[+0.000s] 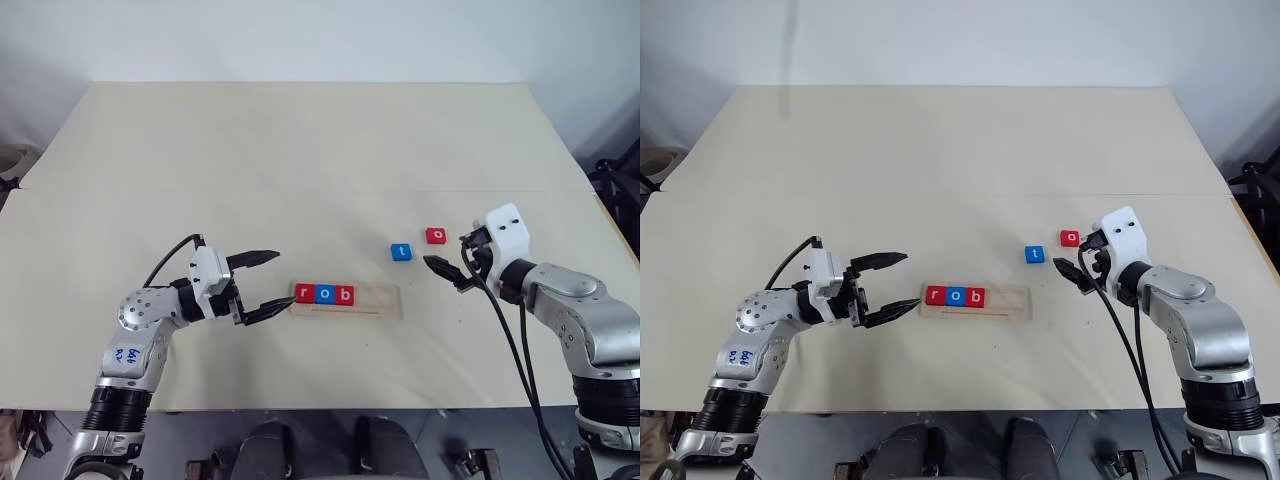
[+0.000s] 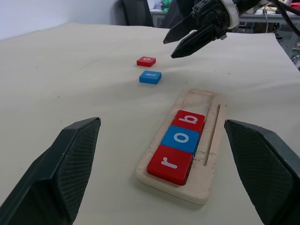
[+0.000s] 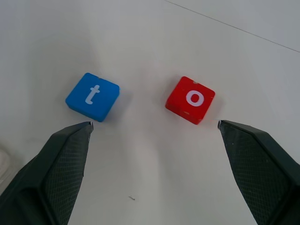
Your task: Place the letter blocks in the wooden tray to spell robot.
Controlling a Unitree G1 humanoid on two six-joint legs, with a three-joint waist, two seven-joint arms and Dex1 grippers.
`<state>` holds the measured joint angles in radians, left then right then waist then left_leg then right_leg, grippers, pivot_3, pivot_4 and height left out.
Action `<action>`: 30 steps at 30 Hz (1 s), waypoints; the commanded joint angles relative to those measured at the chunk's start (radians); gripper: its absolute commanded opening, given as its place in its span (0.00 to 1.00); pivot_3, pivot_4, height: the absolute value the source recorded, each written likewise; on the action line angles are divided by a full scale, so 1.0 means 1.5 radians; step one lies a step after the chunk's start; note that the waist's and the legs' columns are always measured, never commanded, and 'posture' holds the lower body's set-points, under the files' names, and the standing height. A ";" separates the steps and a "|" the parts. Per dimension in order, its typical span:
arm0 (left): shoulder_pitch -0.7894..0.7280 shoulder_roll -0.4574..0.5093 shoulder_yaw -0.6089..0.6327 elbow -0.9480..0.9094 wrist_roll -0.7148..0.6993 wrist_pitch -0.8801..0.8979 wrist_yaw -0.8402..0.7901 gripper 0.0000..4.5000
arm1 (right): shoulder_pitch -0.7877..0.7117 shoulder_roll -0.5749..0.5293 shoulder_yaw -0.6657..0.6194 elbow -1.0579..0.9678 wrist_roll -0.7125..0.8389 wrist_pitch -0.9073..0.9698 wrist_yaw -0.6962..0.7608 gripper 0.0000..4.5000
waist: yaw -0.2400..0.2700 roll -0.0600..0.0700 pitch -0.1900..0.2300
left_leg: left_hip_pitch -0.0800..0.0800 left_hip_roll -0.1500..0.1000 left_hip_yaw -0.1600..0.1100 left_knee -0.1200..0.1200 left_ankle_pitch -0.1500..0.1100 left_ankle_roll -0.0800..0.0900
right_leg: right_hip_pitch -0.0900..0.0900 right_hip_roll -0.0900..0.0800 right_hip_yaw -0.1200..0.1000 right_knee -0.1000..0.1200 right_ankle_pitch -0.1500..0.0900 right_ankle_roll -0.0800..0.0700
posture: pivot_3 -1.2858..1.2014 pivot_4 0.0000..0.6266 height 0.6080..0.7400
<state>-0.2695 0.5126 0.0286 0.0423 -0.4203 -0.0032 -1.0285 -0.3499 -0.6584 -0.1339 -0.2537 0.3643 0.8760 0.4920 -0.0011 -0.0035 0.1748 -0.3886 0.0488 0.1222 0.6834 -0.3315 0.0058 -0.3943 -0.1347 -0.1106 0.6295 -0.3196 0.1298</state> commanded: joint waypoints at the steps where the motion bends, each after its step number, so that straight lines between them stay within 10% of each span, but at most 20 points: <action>1: -0.008 0.000 0.003 -0.011 0.005 -0.015 -0.003 1.00 | -0.043 0.036 -0.019 0.026 -0.009 0.006 -0.049 1.00 | 0.000 0.000 0.000 | 0.000 0.000 0.000 0.000 0.000 0.000 | 0.000 0.000 0.000 0.000 0.000 0.000 | 0.52 0.24 1.00; 11: 0.003 0.003 0.007 -0.028 0.003 -0.014 0.005 1.00 | -0.149 0.142 -0.008 0.184 -0.077 0.003 -0.194 1.00 | 0.000 0.000 0.000 | -0.001 0.000 0.001 0.000 0.000 0.000 | -0.001 0.000 0.000 0.000 0.000 0.000 | 0.52 0.24 1.00; 21: 0.014 0.001 0.012 -0.043 0.001 -0.012 0.017 1.00 | -0.166 0.169 -0.013 0.179 -0.072 0.020 -0.206 0.34 | -0.004 0.000 0.000 | -0.001 0.000 0.001 0.000 0.000 0.000 | -0.001 0.000 0.000 0.000 0.000 0.000 | 0.52 0.24 1.00; 30: -0.009 -0.010 -0.003 -0.011 0.001 -0.017 0.002 1.00 | -0.056 0.150 -0.073 -0.078 -0.032 0.196 -0.213 0.34 | 0.002 0.000 0.000 | -0.001 0.000 0.001 0.000 0.000 0.000 | -0.001 0.000 0.000 0.000 0.000 0.000 | 0.52 0.24 1.00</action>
<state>-0.2693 0.5043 0.0215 0.0232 -0.4171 -0.0100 -1.0163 -0.4617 -0.4274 -0.2080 -0.2533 0.2896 1.1013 0.1800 0.0018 -0.0034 0.1747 -0.3908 0.0489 0.1232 0.6825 -0.3313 0.0056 -0.3958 -0.1349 -0.1112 0.6290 -0.3196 0.1298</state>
